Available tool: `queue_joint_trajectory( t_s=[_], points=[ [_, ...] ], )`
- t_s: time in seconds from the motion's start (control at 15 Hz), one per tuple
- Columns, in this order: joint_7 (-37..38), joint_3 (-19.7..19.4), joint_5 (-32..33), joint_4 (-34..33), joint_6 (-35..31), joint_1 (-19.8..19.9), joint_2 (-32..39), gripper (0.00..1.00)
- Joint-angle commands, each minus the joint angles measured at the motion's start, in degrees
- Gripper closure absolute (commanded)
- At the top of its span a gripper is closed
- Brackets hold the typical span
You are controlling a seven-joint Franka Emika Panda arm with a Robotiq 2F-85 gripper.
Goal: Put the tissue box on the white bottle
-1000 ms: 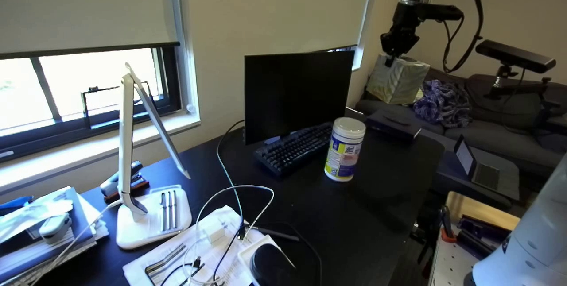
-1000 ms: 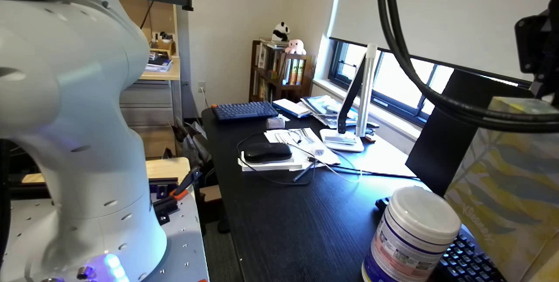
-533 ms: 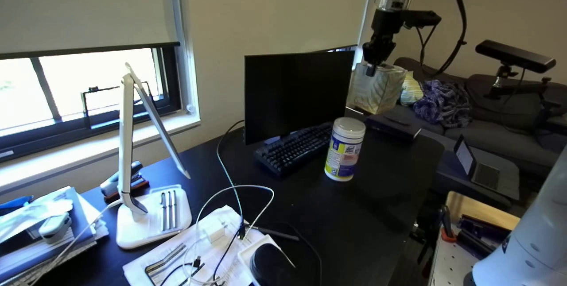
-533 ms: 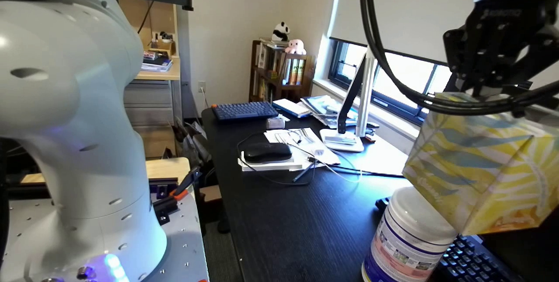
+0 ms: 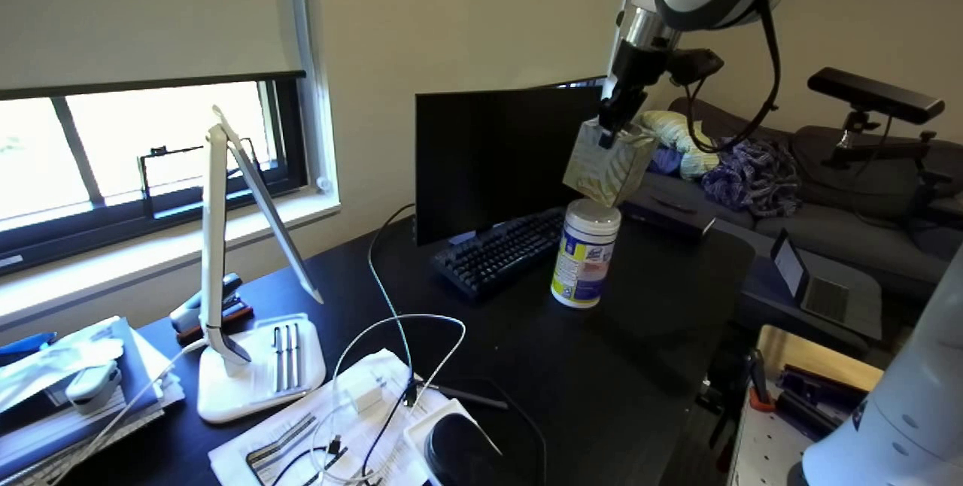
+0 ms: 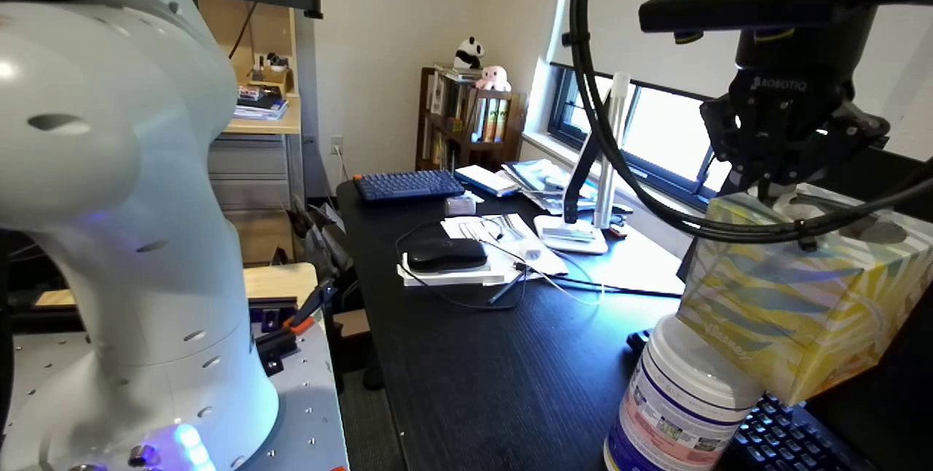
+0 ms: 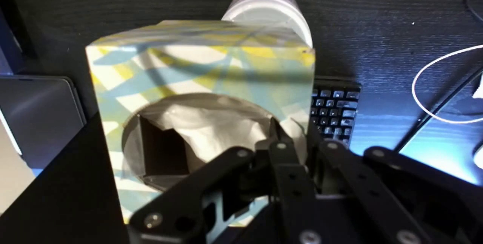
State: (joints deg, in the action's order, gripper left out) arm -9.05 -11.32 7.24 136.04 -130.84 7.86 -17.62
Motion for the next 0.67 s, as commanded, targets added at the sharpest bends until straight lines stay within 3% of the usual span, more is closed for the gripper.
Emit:
queue_joint_trajectory(
  t_s=[0.0, 0.6],
  points=[
    [-4.94, -0.17, -0.21, 3.91, -6.89, -0.40, -0.91, 0.97],
    [-7.46, 0.08, -3.43, 4.53, -3.70, -2.29, -2.29, 0.97]
  ],
)
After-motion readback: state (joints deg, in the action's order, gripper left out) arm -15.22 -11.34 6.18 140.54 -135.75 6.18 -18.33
